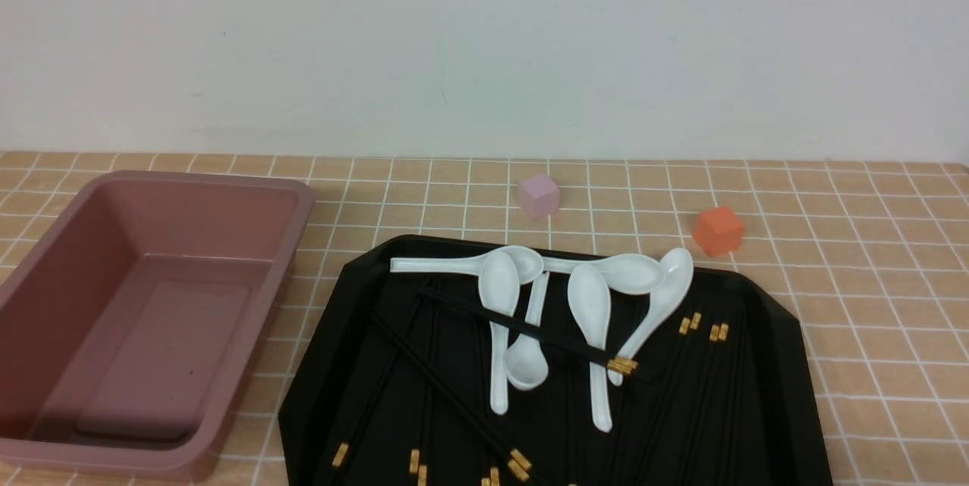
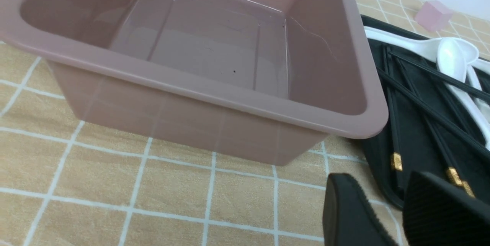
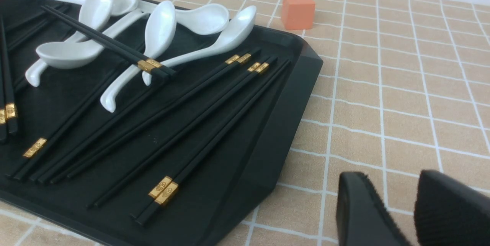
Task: On brown tablecloth take chopsticks from black tray and put them in box.
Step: 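Reach over to the black tray and grasp a pair of chopsticks with the left gripper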
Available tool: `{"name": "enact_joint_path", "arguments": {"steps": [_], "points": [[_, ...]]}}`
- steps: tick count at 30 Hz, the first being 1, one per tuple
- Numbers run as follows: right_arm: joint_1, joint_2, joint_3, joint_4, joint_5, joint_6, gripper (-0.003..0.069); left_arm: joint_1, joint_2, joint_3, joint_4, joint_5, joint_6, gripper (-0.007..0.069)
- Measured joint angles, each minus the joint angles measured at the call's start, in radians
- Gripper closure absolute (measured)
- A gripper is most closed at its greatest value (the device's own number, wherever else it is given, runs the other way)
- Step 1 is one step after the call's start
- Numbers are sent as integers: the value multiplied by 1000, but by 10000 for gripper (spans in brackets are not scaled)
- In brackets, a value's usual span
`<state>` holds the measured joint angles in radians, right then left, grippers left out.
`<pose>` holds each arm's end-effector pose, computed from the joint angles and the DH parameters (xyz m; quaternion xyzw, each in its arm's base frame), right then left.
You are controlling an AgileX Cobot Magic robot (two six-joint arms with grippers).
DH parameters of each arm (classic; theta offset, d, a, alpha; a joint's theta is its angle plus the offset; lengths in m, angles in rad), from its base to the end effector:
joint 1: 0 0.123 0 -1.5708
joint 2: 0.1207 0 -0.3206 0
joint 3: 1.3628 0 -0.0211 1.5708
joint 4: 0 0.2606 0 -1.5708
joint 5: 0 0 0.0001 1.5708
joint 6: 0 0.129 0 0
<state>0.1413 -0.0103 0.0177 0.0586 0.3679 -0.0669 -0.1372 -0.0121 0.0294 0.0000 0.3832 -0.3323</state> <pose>0.0621 0.0116 0.1635 -0.0677 0.7982 0.0470 0.5967 0.0619 -0.0085 0.1572 -0.0788 0.8049 -0.1368 0.5720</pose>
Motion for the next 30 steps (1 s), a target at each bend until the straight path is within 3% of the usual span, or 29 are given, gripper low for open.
{"name": "enact_joint_path", "arguments": {"steps": [4, 7, 10, 11, 12, 16, 24, 30], "points": [[0, 0, 0, 0, 0, 0, 419, 0, 0, 0, -12, -13, -15, 386], [0, 0, 0, 0, 0, 0, 419, 0, 0, 0, -113, -34, -94, 386], [0, 0, 0, 0, 0, 0, 419, 0, 0, 0, -330, -52, -253, 386], [0, 0, 0, 0, 0, 0, 419, 0, 0, 0, -347, -52, -265, 386], [0, 0, 0, 0, 0, 0, 419, 0, 0, 0, -485, -59, -361, 386], [0, 0, 0, 0, 0, 0, 419, 0, 0, 0, -679, -74, -473, 386], [0, 0, 0, 0, 0, 0, 419, 0, 0, -1, -760, -144, -492, 386], [0, 0, 0, 0, 0, 0, 419, 0, 0, -159, -758, -88, -346, 397]]}}
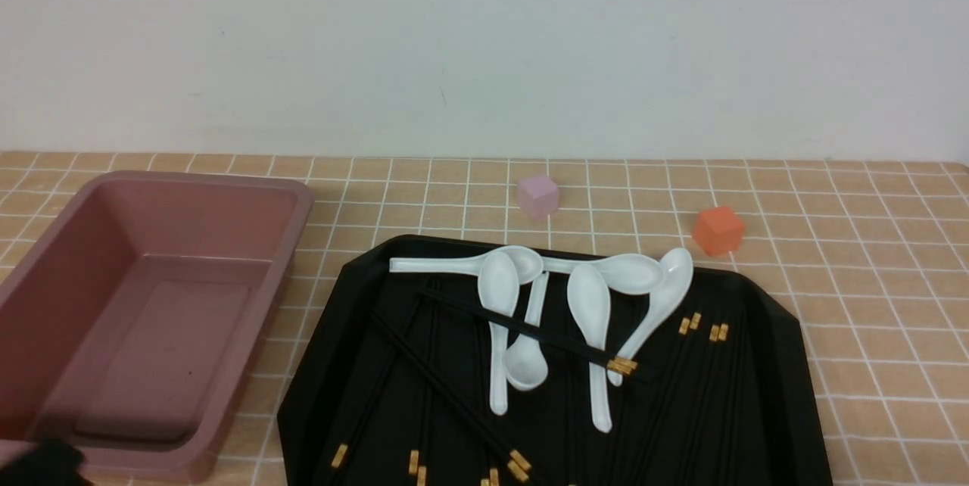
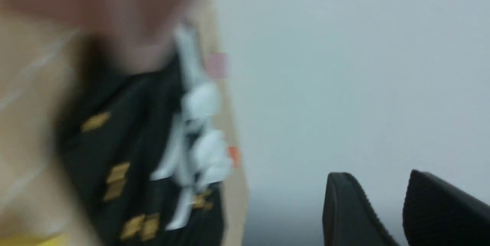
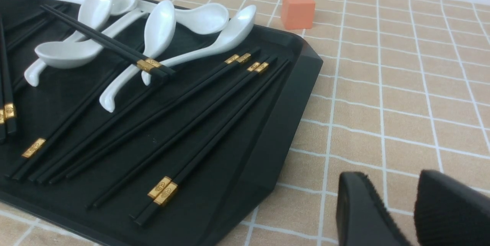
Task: On brown tablecloth take chopsticks from black tray and put them in box.
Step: 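Reach over to the black tray and grasp a pair of chopsticks with the left gripper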
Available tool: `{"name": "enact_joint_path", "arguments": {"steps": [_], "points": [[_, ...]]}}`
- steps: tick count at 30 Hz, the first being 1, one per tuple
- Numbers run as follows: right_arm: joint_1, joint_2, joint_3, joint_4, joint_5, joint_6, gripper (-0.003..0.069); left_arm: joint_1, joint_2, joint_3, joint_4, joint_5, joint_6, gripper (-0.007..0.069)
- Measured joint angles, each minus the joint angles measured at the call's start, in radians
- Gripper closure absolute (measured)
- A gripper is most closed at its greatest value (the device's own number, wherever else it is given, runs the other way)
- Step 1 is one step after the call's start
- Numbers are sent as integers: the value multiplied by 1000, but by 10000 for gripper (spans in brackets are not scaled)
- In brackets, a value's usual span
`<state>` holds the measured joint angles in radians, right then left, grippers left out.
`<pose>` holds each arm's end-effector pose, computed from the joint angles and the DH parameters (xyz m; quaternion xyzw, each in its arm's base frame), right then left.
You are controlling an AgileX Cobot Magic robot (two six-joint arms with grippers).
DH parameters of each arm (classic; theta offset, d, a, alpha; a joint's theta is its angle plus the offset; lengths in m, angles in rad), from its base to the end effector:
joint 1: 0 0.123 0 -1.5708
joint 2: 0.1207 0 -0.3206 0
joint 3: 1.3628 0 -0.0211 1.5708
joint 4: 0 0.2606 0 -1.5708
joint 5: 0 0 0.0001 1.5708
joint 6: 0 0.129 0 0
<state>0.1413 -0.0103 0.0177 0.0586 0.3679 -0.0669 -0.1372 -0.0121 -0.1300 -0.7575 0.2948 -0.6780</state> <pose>0.0621 0.0116 0.1635 -0.0677 0.7982 0.0470 0.5967 0.0526 -0.0333 0.2390 -0.3592 0.6041 -0.5458 0.4562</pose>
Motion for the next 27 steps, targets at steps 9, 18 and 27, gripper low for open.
{"name": "enact_joint_path", "arguments": {"steps": [9, 18, 27], "points": [[0, 0, 0, 0, 0, 0, 419, 0, 489, -445, 362, 477, 137, 637], [0, 0, 0, 0, 0, 0, 419, 0, 1059, -866, 421, 862, 466, 637], [0, 0, 0, 0, 0, 0, 419, -190, 1471, -1170, 410, 926, 573, 549]]}}
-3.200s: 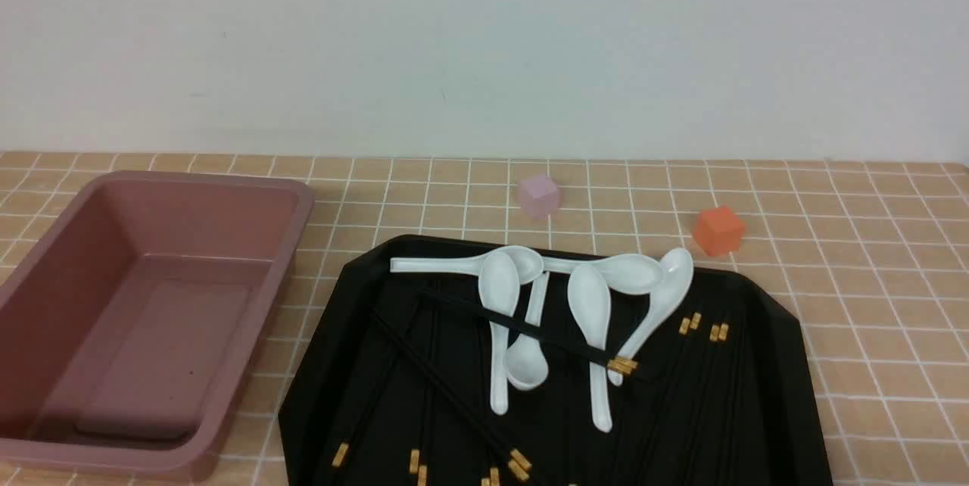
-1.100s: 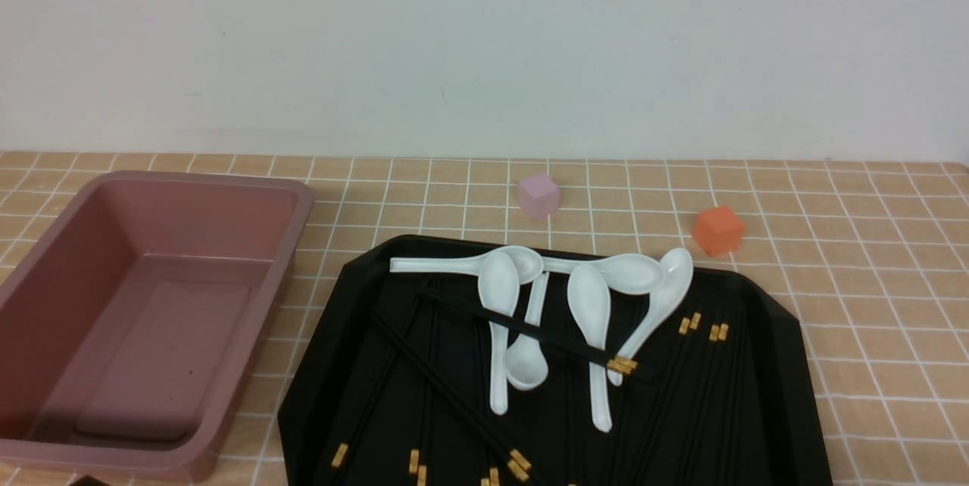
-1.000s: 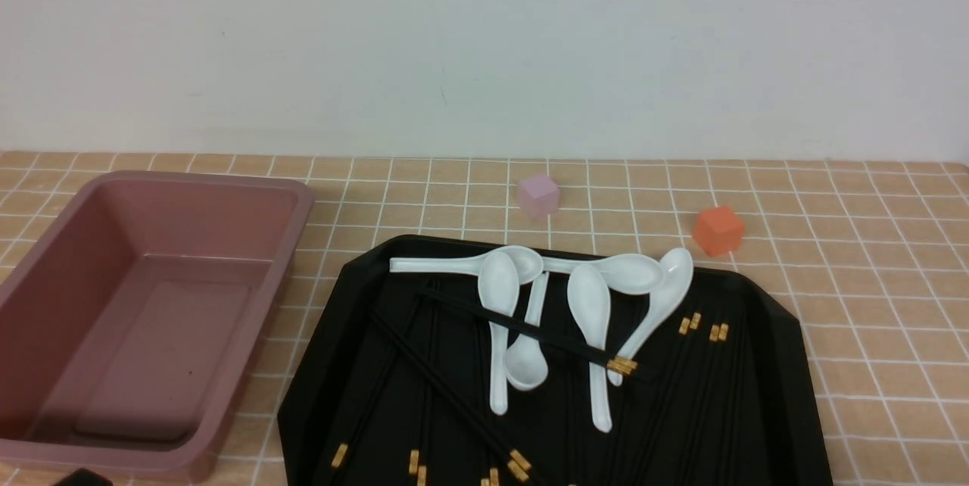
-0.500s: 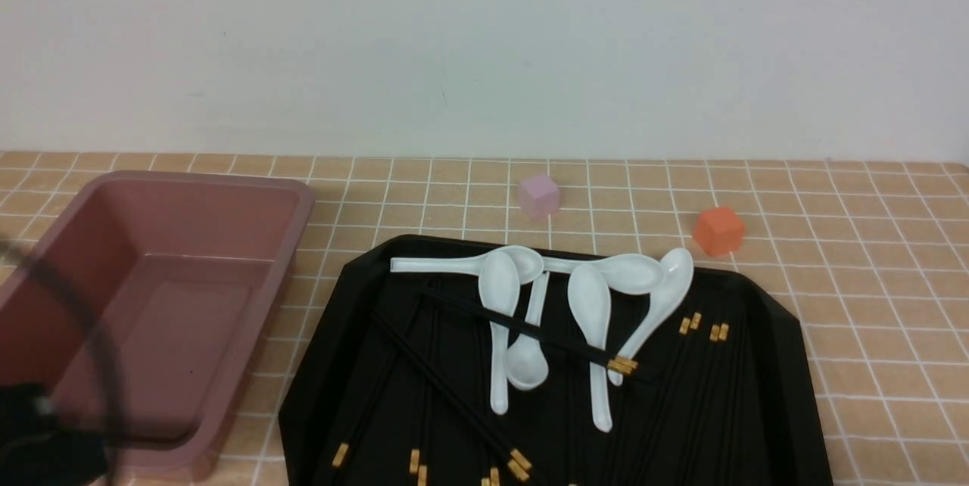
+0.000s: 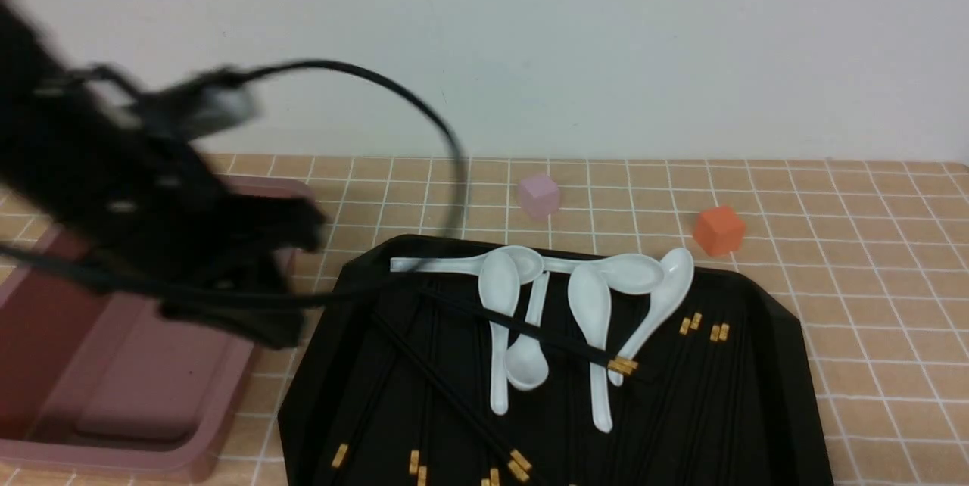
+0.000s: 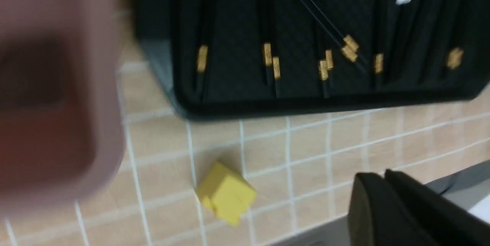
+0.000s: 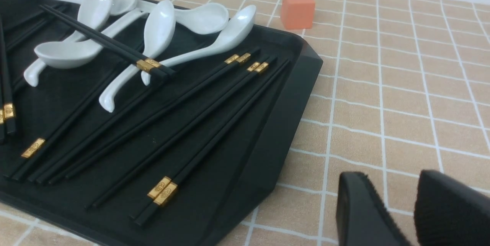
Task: On brown tablecloth take chopsticks from black tray and put them in box.
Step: 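Reach over to the black tray and grasp a pair of chopsticks with the left gripper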
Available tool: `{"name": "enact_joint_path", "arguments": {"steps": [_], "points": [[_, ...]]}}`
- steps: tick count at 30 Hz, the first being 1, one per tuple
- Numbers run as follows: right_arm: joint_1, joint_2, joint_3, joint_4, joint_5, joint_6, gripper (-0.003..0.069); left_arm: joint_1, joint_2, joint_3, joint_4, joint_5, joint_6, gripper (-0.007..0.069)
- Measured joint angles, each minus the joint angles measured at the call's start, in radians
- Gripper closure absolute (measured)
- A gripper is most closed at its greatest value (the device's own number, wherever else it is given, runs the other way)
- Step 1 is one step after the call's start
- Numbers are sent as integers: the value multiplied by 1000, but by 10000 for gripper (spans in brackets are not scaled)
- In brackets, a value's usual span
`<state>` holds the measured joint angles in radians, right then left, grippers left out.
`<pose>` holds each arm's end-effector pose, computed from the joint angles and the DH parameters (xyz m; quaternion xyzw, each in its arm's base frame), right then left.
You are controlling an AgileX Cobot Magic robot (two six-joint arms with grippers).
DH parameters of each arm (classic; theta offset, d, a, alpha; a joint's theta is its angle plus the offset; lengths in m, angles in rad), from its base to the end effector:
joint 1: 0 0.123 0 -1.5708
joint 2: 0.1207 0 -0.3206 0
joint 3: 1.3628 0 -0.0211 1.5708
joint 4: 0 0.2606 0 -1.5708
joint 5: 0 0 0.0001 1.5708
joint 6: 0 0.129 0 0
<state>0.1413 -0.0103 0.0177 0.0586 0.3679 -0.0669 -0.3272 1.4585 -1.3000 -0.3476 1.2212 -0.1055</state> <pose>0.0621 0.0116 0.1635 -0.0677 0.7982 0.0470 0.5967 0.2708 -0.1355 0.3293 0.0720 0.9734 -0.1945 0.0972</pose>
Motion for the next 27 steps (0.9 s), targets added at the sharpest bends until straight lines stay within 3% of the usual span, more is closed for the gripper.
{"name": "enact_joint_path", "arguments": {"steps": [6, 8, 10, 16, 21, 27], "points": [[0, 0, 0, 0, 0, 0, 419, -172, 224, -247, 168, -2, 76, 339], [0, 0, 0, 0, 0, 0, 419, -190, 248, -275, 189, -6, 99, 314], [0, 0, 0, 0, 0, 0, 419, -243, 310, -337, 234, -31, 199, 261], [0, 0, 0, 0, 0, 0, 419, -352, 434, -366, 336, -156, 565, 251], [0, 0, 0, 0, 0, 0, 419, -388, 502, -366, 354, -211, 778, 276], [0, 0, 0, 0, 1, 0, 419, -398, 547, -366, 348, -287, 848, 288]]}}
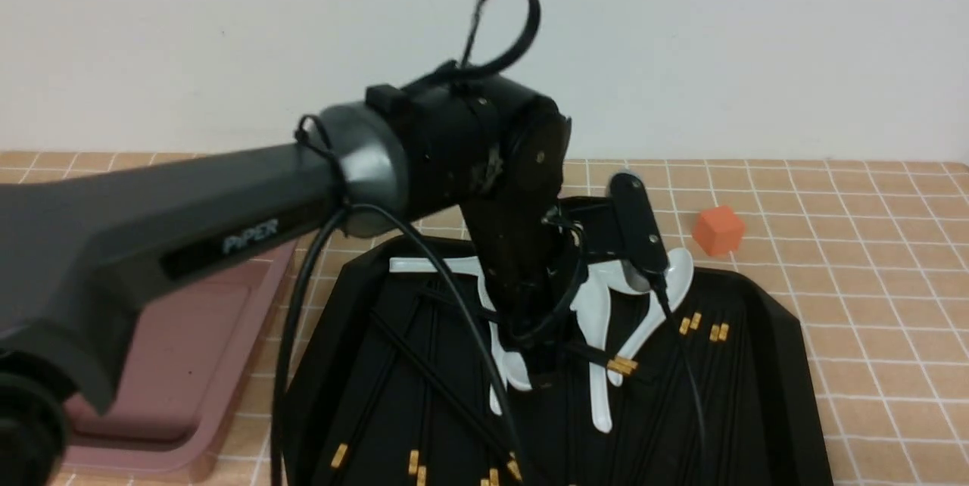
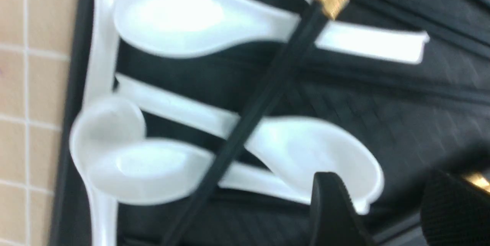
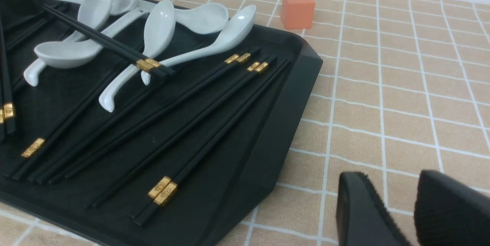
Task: On brown tablecloth take chopsticks from black tray and put them in box.
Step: 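Reach over to the black tray and grasp a pair of chopsticks with the left gripper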
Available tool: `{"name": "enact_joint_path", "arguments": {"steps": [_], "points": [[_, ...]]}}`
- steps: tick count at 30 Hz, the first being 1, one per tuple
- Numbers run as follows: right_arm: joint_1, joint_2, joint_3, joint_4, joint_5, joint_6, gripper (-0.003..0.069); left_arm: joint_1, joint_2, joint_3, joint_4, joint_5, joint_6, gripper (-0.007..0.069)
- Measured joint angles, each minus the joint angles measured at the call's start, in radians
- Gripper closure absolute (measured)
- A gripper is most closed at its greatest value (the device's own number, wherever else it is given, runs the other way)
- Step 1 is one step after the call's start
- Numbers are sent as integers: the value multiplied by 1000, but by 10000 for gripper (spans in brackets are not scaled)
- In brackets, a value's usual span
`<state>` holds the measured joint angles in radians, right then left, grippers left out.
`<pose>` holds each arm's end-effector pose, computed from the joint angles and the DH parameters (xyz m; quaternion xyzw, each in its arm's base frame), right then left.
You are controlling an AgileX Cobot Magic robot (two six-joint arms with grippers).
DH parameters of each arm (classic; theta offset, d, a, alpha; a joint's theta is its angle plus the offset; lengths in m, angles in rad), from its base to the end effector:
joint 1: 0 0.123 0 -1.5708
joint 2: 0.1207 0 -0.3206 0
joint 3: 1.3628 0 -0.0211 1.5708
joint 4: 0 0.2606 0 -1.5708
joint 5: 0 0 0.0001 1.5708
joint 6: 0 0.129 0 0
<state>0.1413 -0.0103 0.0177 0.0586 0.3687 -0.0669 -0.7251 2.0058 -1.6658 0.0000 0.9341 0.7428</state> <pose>0.0620 0.0116 0.1634 -0.0677 0.7984 0.0470 0.5964 0.3555 -0.3150 0.2310 0.6575 0.7289 0.0017 0.1908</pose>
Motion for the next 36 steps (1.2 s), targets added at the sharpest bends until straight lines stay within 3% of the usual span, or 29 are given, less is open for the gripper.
{"name": "enact_joint_path", "arguments": {"steps": [11, 26, 36], "points": [[0, 0, 0, 0, 0, 0, 419, 0, 49, 0, 0, -104, 277, 300], [0, 0, 0, 0, 0, 0, 419, 1, 112, -5, -66, -195, 335, 301], [0, 0, 0, 0, 0, 0, 419, 1, 140, -5, 0, -224, 340, 301]]}}
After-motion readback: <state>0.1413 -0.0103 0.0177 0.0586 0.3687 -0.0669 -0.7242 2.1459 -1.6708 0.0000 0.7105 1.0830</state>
